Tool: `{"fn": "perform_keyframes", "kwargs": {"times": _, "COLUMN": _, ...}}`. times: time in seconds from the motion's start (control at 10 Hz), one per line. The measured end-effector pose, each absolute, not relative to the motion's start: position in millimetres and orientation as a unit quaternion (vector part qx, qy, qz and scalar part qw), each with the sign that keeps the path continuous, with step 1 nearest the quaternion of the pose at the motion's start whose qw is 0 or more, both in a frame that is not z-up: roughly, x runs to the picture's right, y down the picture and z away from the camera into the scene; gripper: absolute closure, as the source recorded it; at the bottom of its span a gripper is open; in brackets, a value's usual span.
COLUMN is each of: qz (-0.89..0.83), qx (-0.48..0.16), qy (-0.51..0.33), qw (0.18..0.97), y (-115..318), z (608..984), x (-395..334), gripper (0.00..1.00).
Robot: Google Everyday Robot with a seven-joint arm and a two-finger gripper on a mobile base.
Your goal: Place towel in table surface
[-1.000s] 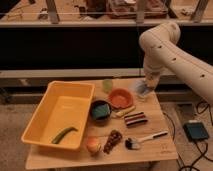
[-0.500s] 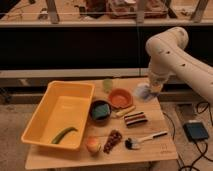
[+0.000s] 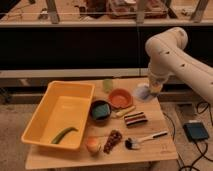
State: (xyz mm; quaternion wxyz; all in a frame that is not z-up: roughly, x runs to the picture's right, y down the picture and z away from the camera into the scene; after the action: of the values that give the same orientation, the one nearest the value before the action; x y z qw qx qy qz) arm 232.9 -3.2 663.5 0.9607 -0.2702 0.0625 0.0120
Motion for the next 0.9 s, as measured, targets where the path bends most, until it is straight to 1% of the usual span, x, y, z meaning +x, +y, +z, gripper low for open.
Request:
{"fn": "perform_keyframes", "kwargs": {"times": 0.2, "qz": 0.013, "qx": -0.274, "qy": 0.061, "qw": 0.96, "y": 9, "z": 678, "x": 239, "gripper": 1.0}}
{"fn": "perform_keyframes", "kwargs": {"times": 0.4, "qz": 0.016, "qx": -0.277, "qy": 0.042, "qw": 0.96, "y": 30, "z": 701, "x": 258, "gripper": 1.0}}
{"fn": "perform_keyframes", "kwargs": {"times": 0.7, "qz": 0.02, "qx": -0.306, "qy": 0.02, "qw": 0.952, "y": 57, "z": 732, "x": 262, "gripper": 1.0}}
{"fn": "perform_keyframes", "kwargs": {"times": 0.9, "qz": 0.021, "qx": -0.307, "qy": 0.022, "qw": 0.951, "y": 58, "z": 731, "x": 265, "gripper": 1.0}}
